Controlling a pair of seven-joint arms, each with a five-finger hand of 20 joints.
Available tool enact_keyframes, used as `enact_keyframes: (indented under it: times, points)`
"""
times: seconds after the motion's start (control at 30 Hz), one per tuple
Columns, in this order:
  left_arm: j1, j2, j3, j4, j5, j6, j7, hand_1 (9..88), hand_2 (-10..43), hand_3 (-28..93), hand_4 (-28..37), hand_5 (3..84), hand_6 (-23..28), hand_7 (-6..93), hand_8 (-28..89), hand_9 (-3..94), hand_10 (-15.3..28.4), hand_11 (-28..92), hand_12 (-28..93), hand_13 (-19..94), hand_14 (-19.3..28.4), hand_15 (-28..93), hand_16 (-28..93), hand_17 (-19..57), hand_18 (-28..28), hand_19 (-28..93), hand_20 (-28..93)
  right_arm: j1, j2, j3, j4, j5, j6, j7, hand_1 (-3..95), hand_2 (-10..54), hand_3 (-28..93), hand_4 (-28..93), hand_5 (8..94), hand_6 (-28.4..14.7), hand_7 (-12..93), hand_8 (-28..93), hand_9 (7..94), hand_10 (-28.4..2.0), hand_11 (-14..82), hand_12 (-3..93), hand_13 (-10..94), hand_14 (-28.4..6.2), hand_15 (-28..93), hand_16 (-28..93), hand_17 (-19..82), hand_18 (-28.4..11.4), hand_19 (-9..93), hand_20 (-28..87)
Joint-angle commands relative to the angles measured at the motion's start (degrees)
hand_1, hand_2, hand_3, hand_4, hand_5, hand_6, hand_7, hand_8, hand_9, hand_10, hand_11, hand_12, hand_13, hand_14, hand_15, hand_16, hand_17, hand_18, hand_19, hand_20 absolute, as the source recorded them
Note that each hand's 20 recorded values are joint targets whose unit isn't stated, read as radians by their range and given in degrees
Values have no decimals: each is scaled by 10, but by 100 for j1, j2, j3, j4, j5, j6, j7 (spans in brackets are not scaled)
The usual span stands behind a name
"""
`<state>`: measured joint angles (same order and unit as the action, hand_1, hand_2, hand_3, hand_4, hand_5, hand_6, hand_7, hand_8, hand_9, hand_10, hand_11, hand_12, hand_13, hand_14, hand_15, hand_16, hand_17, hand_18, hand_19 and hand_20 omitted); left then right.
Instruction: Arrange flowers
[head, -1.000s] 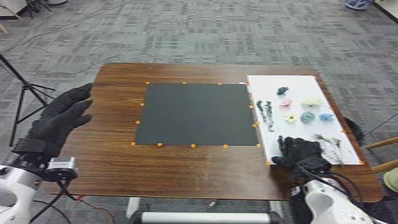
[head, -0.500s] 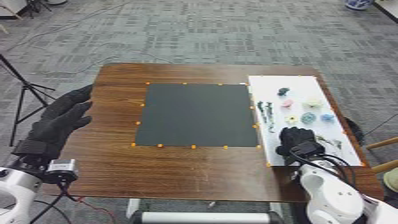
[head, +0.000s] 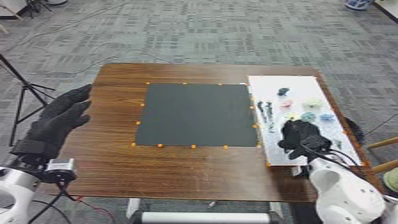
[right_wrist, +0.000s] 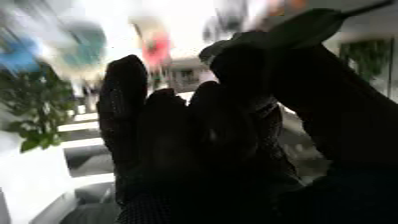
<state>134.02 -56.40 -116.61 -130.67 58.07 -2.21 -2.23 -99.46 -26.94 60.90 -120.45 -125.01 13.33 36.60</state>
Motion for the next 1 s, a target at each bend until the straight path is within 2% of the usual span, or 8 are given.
enact_keyframes:
  times: [0.03,0.13,0.23,0.37,0.57,0.73,0.9,1.0]
  points:
    - [-13,-11,-223,-38,-92,-120,-53,352,-76,450,-283,160,11,232,-106,88,70,228,190,18,92,387,-68,-116,196,350,98,2077,-163,-871,-9,441,448,-45,392,-95,886,-141,733,-55,655,345,820,-112,743,594,773,-119,890,485,389,-197,803,402]
    - [43,2,-428,-47,-304,-240,-17,340,-80,470,-283,159,11,230,-105,88,70,223,190,16,92,386,-66,-117,197,350,97,2946,-723,-1566,292,721,385,-149,392,-95,885,-141,733,-54,654,346,820,-111,743,595,773,-119,889,485,390,-198,805,400]
    - [349,-58,-855,-88,-839,-464,-35,279,-93,585,-283,160,12,228,-102,87,70,220,197,14,92,384,-63,-118,198,350,96,3683,-1403,-2263,683,849,373,-187,393,-95,885,-142,733,-55,653,347,820,-111,742,595,774,-119,888,486,390,-198,806,399]
    - [483,-68,-1034,-88,-862,-302,-72,268,-95,618,-283,163,12,228,-101,89,71,217,199,15,92,383,-61,-118,198,348,96,4150,-2112,-2863,1003,845,316,-240,392,-95,883,-143,734,-54,651,349,820,-111,742,596,774,-118,888,486,391,-198,808,396]
    - [816,-196,-1385,-195,-1213,-377,32,281,-95,584,-283,171,12,224,-101,97,74,217,198,19,93,386,-63,-117,200,347,97,4674,-3094,-3535,1447,934,90,123,392,-95,880,-146,734,-51,648,350,820,-111,739,594,776,-116,887,481,392,-199,811,391]
    - [453,186,-1132,23,-1827,-350,59,282,-95,584,-283,176,14,219,-99,101,75,215,196,20,96,382,-63,-116,202,344,96,4748,-3614,-3772,1925,871,190,465,392,-95,878,-148,733,-49,646,346,821,-112,737,591,776,-117,887,476,393,-201,814,386]
    - [-189,818,-795,292,-1533,-499,-98,291,-95,579,-283,182,15,216,-97,104,76,215,195,21,98,382,-63,-116,202,344,97,4676,-3990,-3921,2499,825,146,610,394,-95,875,-151,734,-49,643,346,821,-112,734,589,777,-117,886,475,393,-202,816,383]
    - [-796,1248,-385,513,-1597,-638,-166,288,-95,581,-283,183,15,215,-96,104,76,214,193,20,99,383,-63,-116,201,343,96,4677,-4165,-4010,2896,777,229,619,400,-95,870,-158,734,-49,641,347,820,-111,731,589,777,-118,885,475,392,-201,817,380]
